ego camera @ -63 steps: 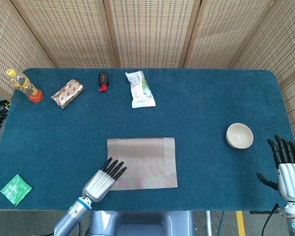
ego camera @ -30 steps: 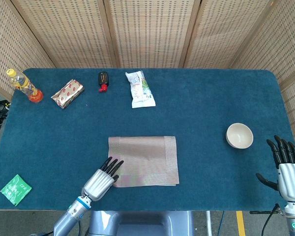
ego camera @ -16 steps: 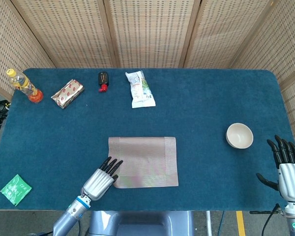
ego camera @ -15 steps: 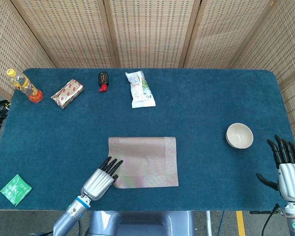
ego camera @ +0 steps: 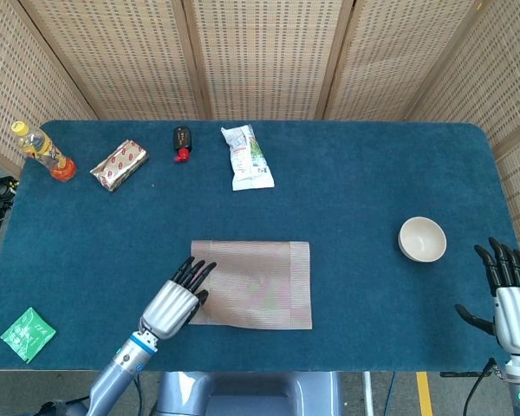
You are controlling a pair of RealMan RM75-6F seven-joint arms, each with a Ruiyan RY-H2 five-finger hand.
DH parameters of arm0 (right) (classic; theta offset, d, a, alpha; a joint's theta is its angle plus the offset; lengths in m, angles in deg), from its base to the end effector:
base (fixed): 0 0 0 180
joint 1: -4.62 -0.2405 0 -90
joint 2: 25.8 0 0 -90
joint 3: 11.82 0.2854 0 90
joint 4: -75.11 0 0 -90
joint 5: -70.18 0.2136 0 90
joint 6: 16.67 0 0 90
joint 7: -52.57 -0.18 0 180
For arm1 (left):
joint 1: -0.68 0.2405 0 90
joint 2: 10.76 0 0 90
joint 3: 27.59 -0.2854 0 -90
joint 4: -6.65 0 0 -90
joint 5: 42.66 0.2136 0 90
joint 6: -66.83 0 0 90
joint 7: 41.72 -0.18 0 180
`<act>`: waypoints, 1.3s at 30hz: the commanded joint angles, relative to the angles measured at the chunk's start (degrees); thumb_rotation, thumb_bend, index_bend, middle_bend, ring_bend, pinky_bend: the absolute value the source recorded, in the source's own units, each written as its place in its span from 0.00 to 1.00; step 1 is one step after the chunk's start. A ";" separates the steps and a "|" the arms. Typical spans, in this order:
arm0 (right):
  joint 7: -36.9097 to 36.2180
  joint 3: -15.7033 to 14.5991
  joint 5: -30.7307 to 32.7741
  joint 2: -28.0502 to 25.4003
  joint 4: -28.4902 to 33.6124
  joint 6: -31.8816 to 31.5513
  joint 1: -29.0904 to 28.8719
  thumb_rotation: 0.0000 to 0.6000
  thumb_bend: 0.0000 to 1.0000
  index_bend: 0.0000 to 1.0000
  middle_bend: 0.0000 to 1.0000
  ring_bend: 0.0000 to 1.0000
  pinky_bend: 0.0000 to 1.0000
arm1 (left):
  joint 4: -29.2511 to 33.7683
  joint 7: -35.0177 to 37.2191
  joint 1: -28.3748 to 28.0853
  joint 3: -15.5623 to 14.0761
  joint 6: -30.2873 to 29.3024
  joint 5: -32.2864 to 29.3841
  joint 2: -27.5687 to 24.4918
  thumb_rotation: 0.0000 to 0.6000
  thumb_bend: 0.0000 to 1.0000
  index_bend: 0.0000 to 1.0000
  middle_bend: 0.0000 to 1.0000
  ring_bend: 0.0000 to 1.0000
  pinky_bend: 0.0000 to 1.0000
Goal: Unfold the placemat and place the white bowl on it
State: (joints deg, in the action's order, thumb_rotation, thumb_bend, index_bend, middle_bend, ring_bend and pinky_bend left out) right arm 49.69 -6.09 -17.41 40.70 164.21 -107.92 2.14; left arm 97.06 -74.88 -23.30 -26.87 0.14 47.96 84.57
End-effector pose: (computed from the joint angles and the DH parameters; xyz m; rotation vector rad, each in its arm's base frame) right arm -0.3387 -0.2147 0.1839 1.2825 -0.8241 1.0151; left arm -0.1635 0.2576 -0.0671 -2.0054 -0.6528 -0.9983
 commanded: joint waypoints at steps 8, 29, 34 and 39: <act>0.42 1.25 3.09 0.11 -1.11 1.54 -0.35 1.00 0.14 0.13 0.00 0.00 0.00 | 2.26 -0.04 -8.04 12.76 6.81 -10.01 -5.89 1.00 0.55 0.55 0.00 0.00 0.00; 3.02 2.84 6.40 1.47 -4.38 2.75 -0.92 1.00 0.14 0.13 0.00 0.00 0.00 | -26.65 1.23 -25.94 23.26 17.55 -26.02 0.18 1.00 0.54 0.44 0.00 0.00 0.00; 3.12 2.97 7.15 1.75 -5.17 3.22 -0.94 1.00 0.14 0.13 0.00 0.00 0.00 | -34.55 1.20 -29.00 22.63 19.65 -26.75 2.80 1.00 0.41 0.16 0.00 0.00 0.00; 3.34 3.08 7.50 1.80 -5.38 3.30 -0.89 1.00 0.14 0.13 0.00 0.00 0.00 | -39.96 0.07 -30.79 20.80 21.69 -27.95 4.96 1.00 0.21 0.00 0.00 0.00 0.00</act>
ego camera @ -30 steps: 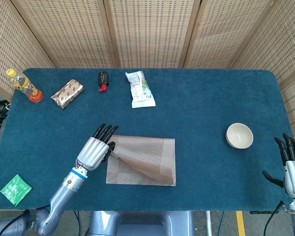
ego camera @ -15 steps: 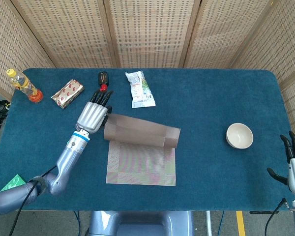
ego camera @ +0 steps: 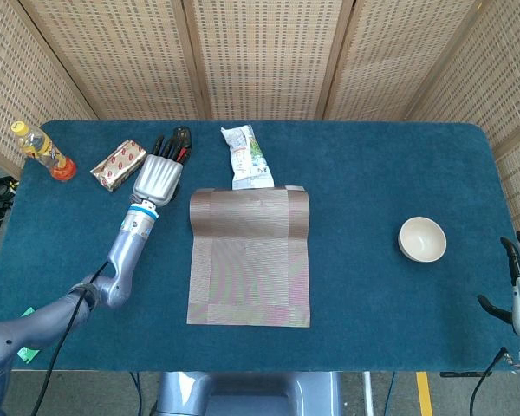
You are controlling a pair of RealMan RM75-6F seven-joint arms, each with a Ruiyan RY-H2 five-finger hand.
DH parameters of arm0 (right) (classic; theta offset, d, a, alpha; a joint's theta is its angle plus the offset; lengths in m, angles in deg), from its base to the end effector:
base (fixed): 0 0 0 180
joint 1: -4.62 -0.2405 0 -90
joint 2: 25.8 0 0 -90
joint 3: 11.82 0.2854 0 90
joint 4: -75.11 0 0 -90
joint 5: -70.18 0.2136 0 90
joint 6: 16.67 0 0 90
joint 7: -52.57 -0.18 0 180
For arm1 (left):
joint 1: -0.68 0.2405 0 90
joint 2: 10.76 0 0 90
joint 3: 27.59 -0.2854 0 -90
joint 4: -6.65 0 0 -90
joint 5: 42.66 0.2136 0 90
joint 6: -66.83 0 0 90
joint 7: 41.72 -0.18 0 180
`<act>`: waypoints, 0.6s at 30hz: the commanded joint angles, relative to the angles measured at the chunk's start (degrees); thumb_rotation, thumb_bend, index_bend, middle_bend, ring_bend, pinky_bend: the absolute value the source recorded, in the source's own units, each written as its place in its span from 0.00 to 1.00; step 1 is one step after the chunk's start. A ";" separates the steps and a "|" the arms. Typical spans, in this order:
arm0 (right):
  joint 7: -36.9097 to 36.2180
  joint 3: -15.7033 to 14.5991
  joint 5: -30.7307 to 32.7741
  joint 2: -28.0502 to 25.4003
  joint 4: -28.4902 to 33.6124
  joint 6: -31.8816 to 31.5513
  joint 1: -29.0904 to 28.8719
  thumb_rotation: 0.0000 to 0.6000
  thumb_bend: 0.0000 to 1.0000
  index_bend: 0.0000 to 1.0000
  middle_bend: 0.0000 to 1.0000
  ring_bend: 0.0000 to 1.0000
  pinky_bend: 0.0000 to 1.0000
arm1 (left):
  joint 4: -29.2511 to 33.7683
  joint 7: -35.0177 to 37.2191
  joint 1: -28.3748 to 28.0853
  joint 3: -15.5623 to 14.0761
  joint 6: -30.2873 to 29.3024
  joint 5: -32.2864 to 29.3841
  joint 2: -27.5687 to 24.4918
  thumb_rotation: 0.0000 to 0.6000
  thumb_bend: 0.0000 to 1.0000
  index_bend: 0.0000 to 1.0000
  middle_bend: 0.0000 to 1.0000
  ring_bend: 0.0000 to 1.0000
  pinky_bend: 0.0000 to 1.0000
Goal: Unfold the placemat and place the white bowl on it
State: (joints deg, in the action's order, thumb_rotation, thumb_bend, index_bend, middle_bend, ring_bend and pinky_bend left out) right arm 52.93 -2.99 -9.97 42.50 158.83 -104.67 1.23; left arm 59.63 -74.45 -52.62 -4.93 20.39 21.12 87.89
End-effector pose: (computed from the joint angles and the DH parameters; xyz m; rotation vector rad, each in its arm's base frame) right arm -0.3715 -0.2305 0.1939 1.2016 -0.7857 0.8715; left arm -0.1414 0.5217 -0.0096 -1.7336 -0.5081 -0.7123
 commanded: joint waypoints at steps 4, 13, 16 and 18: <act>-0.33 -0.34 -0.01 -0.19 -0.13 0.38 0.16 1.00 0.14 0.13 0.00 0.00 0.00 | -1.20 3.26 -0.39 -1.84 -0.03 -0.76 0.83 1.00 0.20 0.00 0.00 0.00 0.00; -0.83 -1.49 -2.49 -0.55 0.78 -0.78 0.62 1.00 0.14 0.13 0.00 0.00 0.00 | 15.37 12.73 8.30 -6.98 -10.10 6.87 -9.23 1.00 0.20 0.00 0.00 0.00 0.00; -0.43 -2.11 -3.34 -0.47 1.19 -0.73 0.64 1.00 0.14 0.13 0.00 0.00 0.00 | 21.98 14.07 12.45 -9.66 -15.54 10.29 -13.52 1.00 0.20 0.00 0.00 0.00 0.00; -0.11 -2.58 -3.84 -0.41 1.40 -0.48 0.61 1.00 0.14 0.13 0.00 0.00 0.00 | 26.11 14.80 15.01 -11.37 -17.94 11.52 -16.25 1.00 0.19 0.00 0.00 0.00 0.00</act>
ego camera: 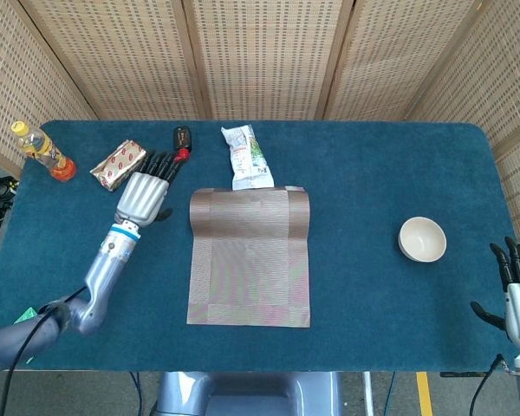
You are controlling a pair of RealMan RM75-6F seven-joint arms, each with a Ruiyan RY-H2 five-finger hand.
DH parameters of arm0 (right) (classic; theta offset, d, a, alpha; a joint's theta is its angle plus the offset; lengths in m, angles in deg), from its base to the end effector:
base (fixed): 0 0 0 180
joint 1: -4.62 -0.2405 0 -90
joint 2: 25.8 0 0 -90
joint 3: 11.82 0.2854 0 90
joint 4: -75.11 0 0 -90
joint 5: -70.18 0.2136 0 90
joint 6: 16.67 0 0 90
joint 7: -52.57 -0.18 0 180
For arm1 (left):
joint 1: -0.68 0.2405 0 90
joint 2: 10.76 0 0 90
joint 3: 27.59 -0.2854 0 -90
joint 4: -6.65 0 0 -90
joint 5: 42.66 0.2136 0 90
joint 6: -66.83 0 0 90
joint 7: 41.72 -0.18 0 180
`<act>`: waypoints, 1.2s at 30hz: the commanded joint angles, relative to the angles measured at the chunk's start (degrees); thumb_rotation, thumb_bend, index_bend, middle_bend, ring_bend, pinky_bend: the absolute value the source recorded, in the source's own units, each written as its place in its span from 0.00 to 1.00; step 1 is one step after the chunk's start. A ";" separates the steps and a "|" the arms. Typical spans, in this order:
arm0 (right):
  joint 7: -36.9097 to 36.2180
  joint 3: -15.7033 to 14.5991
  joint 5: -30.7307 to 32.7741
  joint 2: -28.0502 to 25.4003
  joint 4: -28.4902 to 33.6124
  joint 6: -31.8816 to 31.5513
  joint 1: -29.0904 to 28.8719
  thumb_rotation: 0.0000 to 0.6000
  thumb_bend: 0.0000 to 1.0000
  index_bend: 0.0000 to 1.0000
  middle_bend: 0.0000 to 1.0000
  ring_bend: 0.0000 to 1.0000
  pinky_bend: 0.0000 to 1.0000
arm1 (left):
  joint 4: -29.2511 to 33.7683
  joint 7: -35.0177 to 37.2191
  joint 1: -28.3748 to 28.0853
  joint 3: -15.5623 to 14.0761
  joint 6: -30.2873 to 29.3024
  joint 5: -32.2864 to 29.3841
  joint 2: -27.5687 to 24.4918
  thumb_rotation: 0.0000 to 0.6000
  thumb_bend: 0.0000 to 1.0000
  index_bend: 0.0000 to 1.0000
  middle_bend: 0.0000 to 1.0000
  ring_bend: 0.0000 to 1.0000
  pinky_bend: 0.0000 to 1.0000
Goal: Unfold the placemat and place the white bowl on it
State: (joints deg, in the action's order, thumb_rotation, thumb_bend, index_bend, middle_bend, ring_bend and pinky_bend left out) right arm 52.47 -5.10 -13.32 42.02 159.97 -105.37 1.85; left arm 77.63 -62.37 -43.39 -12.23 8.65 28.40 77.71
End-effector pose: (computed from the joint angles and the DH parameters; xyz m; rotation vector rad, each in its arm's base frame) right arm -0.3636 -0.2206 0.1849 1.2616 -0.7979 0.8899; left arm -0.1675 0.4579 0.0248 -1.7366 -0.5949 -0.9232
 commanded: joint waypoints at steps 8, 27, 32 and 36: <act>0.69 -2.10 -2.36 0.21 0.59 1.32 -0.27 1.00 0.12 0.13 0.00 0.00 0.00 | 19.67 3.94 14.99 -11.99 -13.22 8.71 -14.98 1.00 0.02 0.00 0.00 0.00 0.00; 4.10 -6.86 -10.07 4.49 3.55 3.64 -1.95 1.00 0.03 0.13 0.00 0.00 0.00 | 22.43 5.53 33.64 -21.75 -34.88 20.62 -21.17 1.00 0.02 0.00 0.00 0.00 0.00; 10.49 -8.18 -12.63 7.75 8.88 8.65 -4.76 1.00 0.03 0.14 0.00 0.00 0.00 | 22.68 7.44 34.39 -21.55 -35.01 21.56 -22.09 1.00 0.02 0.00 0.00 0.00 0.00; 19.28 -7.80 -10.08 11.46 12.08 14.24 -6.73 1.00 0.03 0.14 0.00 0.00 0.00 | 22.55 8.22 34.91 -21.19 -35.68 22.84 -22.26 1.00 0.02 0.00 0.00 0.00 0.00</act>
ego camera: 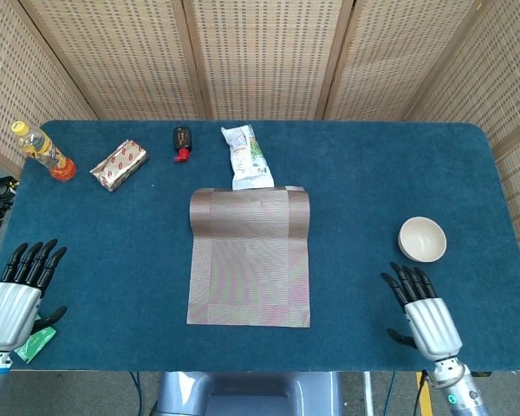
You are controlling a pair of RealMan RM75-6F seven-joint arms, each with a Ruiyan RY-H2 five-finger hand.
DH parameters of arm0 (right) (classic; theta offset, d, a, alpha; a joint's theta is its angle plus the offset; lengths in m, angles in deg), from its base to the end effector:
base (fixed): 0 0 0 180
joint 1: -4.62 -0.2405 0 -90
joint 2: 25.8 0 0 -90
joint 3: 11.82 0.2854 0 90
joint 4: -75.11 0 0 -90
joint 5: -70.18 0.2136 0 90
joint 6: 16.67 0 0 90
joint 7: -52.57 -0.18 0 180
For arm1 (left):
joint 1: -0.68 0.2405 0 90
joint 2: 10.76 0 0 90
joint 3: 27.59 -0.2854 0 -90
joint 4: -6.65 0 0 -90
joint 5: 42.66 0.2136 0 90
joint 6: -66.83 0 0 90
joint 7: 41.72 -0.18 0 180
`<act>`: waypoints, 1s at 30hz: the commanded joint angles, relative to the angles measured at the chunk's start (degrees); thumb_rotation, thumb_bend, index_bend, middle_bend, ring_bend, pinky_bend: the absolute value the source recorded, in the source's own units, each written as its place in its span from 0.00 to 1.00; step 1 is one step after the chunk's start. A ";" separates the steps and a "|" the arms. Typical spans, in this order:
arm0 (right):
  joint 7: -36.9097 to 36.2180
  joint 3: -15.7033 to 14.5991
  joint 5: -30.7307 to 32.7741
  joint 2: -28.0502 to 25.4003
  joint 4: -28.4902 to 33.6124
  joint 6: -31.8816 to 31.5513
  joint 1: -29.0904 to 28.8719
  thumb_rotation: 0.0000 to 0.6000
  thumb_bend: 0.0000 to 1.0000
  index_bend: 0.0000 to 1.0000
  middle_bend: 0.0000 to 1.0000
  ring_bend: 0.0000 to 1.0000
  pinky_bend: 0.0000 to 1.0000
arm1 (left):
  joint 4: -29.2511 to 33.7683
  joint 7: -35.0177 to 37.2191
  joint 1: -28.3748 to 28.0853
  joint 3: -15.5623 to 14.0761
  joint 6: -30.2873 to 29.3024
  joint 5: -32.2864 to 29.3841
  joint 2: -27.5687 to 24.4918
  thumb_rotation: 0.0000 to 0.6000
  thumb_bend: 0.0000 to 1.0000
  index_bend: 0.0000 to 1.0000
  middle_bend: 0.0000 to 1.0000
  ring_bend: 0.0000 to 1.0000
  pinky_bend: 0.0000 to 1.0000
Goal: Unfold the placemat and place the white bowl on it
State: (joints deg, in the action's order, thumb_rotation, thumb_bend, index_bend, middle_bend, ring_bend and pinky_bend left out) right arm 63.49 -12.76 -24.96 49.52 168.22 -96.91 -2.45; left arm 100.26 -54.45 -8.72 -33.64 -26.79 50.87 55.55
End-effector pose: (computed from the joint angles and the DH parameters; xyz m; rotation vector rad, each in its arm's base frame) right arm -0.2866 -0.2095 0.0677 1.6461 -0.9031 0.9582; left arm -0.2975 0.2085 0.1452 -1.5747 -0.6686 -0.9148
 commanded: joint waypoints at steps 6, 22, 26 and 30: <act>14.48 0.38 6.25 9.36 3.82 11.15 -4.24 1.00 0.03 0.15 0.00 0.00 0.00 | -0.55 1.62 0.56 1.12 0.11 0.41 -0.05 1.00 0.03 0.00 0.00 0.00 0.00; 19.06 2.49 13.79 20.04 0.77 13.57 -6.22 1.00 0.03 0.15 0.00 0.00 0.00 | -1.31 2.24 1.31 2.39 1.48 1.66 0.04 1.00 0.03 0.00 0.00 0.00 0.00; 19.37 2.96 14.99 21.37 0.88 13.75 -6.84 1.00 0.03 0.15 0.00 0.00 0.00 | -1.43 2.20 1.52 2.67 1.66 1.98 0.13 1.00 0.03 0.00 0.00 0.00 0.00; 20.20 3.10 16.02 22.63 0.77 13.94 -7.42 1.00 0.03 0.15 0.00 0.00 0.00 | -1.33 2.13 1.75 2.93 1.80 2.19 0.11 1.00 0.03 0.00 0.00 0.00 0.00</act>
State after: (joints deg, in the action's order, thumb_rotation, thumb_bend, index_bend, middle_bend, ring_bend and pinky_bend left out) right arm 83.56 -9.72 -9.10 71.97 169.02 -83.04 -9.74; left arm 98.92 -52.31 -6.99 -30.74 -25.00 53.05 55.66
